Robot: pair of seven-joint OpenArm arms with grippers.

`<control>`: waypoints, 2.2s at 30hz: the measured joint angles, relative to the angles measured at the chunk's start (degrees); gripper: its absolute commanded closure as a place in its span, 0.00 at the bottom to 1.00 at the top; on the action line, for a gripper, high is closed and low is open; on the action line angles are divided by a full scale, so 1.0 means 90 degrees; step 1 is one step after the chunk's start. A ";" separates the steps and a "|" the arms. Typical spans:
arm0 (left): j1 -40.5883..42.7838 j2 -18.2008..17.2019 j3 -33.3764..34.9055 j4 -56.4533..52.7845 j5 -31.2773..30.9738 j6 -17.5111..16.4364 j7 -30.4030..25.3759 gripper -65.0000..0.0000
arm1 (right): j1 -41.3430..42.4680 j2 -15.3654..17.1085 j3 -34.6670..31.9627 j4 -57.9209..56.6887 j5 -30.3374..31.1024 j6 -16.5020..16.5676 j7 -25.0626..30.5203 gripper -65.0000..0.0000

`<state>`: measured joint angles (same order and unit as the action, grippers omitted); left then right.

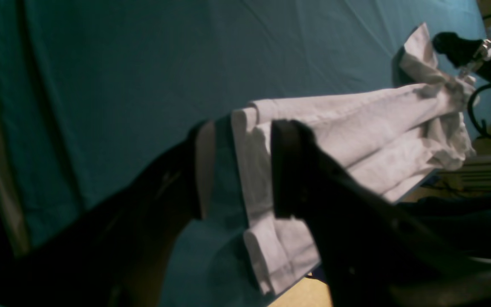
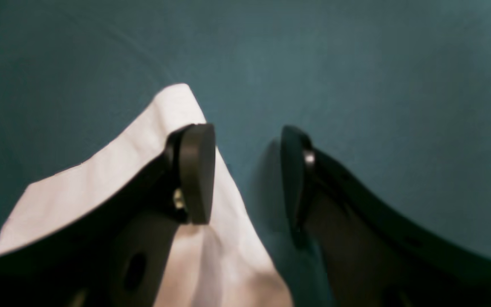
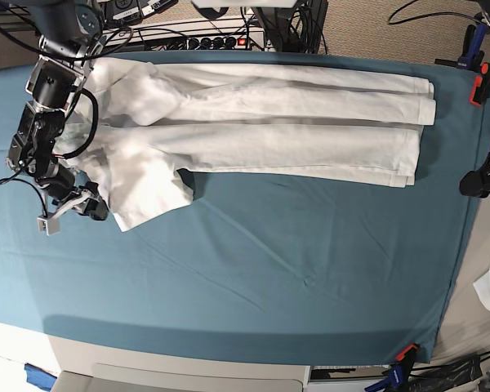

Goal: Fold the T-shirt properly
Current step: 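Grasp the shirt's sleeve end with the right gripper and tuck it inward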

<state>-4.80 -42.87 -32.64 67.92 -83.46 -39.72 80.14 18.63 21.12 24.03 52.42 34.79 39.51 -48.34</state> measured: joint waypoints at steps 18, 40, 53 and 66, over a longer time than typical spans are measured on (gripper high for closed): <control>0.0002 0.0107 0.0000 0.0000 0.0000 0.0000 0.0002 0.64 | 0.0027 -0.0267 0.0024 -0.0194 0.0690 0.0046 -0.0396 0.85; 0.0005 0.0104 0.0000 -0.0002 -0.0002 0.0000 0.0000 0.64 | -0.0787 -0.0270 0.0010 0.3254 0.3041 0.0041 -0.3162 1.00; 0.0002 0.0107 0.0000 0.0002 -0.0007 0.0000 0.0000 0.64 | -0.3181 -0.0265 -0.1103 0.5768 0.3347 0.0034 -0.3296 1.00; 0.0000 0.0104 0.0000 0.0000 0.0002 0.0000 0.0000 0.64 | -0.4469 -0.0250 -0.1411 0.6540 0.3138 0.0046 -0.3269 1.00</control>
<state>-4.80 -41.93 -32.64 67.92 -83.44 -39.72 80.14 -21.58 18.87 11.33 111.28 63.02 39.92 -77.76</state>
